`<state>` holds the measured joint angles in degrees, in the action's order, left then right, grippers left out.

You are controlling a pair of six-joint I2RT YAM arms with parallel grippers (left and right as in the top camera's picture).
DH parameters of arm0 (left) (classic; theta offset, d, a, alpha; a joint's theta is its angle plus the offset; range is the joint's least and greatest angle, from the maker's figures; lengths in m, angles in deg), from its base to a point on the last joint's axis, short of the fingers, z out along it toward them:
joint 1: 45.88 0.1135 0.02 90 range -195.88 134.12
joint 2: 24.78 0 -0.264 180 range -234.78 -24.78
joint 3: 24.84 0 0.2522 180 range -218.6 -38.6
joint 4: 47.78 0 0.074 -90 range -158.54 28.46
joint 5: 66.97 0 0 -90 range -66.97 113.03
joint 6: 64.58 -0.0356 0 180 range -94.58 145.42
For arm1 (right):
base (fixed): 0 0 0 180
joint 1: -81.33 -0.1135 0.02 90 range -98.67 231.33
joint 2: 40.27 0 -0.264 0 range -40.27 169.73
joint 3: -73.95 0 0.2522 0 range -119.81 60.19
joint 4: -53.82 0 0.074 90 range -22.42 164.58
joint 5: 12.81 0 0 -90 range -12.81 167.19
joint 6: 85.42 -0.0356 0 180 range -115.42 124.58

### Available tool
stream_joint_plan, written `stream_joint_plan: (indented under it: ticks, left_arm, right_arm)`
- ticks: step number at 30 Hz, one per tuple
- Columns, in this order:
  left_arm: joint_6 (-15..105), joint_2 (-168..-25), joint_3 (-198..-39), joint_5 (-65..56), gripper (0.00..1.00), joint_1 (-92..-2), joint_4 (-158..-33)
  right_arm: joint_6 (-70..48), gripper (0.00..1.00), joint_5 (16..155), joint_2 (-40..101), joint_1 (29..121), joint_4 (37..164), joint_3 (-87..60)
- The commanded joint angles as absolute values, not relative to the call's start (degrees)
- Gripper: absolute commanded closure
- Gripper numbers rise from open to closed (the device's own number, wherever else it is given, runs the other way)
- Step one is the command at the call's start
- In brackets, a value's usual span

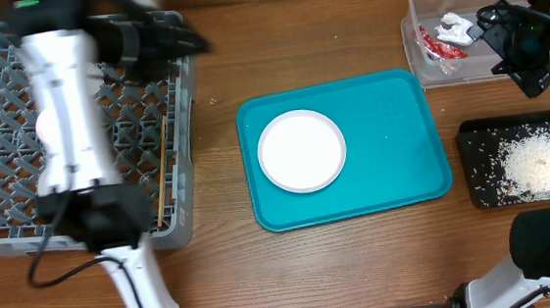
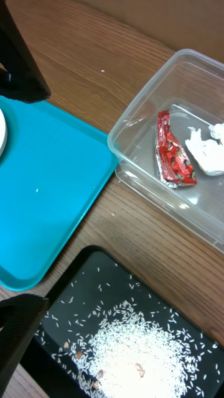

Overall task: Sort waste into correct bins and load items into the dishwasher
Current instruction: 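Reach the left gripper to the plate rim and grasp it, then lift the plate and carry it left to the grey rack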

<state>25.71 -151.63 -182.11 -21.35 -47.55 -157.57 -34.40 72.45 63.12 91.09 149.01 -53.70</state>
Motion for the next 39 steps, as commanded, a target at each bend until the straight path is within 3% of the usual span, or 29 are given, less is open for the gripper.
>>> stream_joint_plan:
  ticks: [1, 9, 11, 12, 13, 15, 16, 25, 31, 35, 37, 39]
  left_arm:
    - [23.24, -149.9, -177.32, -13.66, 0.0, -59.92, -155.74]
    - [23.24, -149.92, -171.46, -2.6, 0.0, -78.9, -148.85]
    - [24.33, -149.92, -169.58, 3.11, 0.0, -83.05, -146.01]
    - [29.82, -149.92, -167.18, 13.03, 0.0, -86.83, -143.1]
    - [33.82, -149.92, -165.76, 18.89, 0.04, -88.43, -141.86]
    - [41.82, -149.92, -162.22, 30.19, 0.25, -91.59, -139.76]
    - [43.94, -149.95, -160.49, 33.05, 0.26, -92.6, -138.84]
    - [45.34, -149.95, -146.02, 24.68, 0.31, -94.52, -126.16]
    - [45.1, -149.95, -137.08, 25.03, 0.51, -94.5, -116.68]
    - [45.1, -149.95, -133.58, 27.59, 0.6, -94.55, -112.48]
    - [45.12, -149.95, -132.29, 27.92, 0.69, -94.55, -111.54]
    - [45.14, -149.95, -132.12, 27.89, 0.91, -94.55, -111.96]
  right_arm:
    - [-34.45, 0.0, 72.1, 62.71, 91.2, 148.72, -54.16]
    - [-34.45, 0.0, 72.1, 62.71, 91.2, 148.72, -54.16]
    - [-34.45, 0.0, 72.1, 62.71, 91.2, 148.72, -54.16]
    - [-34.45, 0.0, 72.1, 62.71, 91.2, 148.72, -54.16]
    - [-34.47, 0.0, 72.1, 62.71, 91.2, 148.72, -54.16]
    - [-34.45, 0.0, 72.1, 62.71, 91.2, 148.72, -54.16]
    - [-34.47, 0.0, 72.1, 62.71, 91.2, 148.72, -54.16]
    - [-34.45, 0.0, 72.1, 62.71, 91.2, 148.72, -54.16]
    - [-34.45, 0.0, 72.1, 62.71, 91.2, 148.72, -54.16]
    - [-34.47, 0.0, 72.1, 62.71, 91.2, 148.72, -54.16]
    - [-34.45, 0.0, 72.1, 62.71, 91.2, 148.72, -54.16]
    - [-34.45, 0.0, 72.1, 62.71, 91.2, 148.72, -54.16]
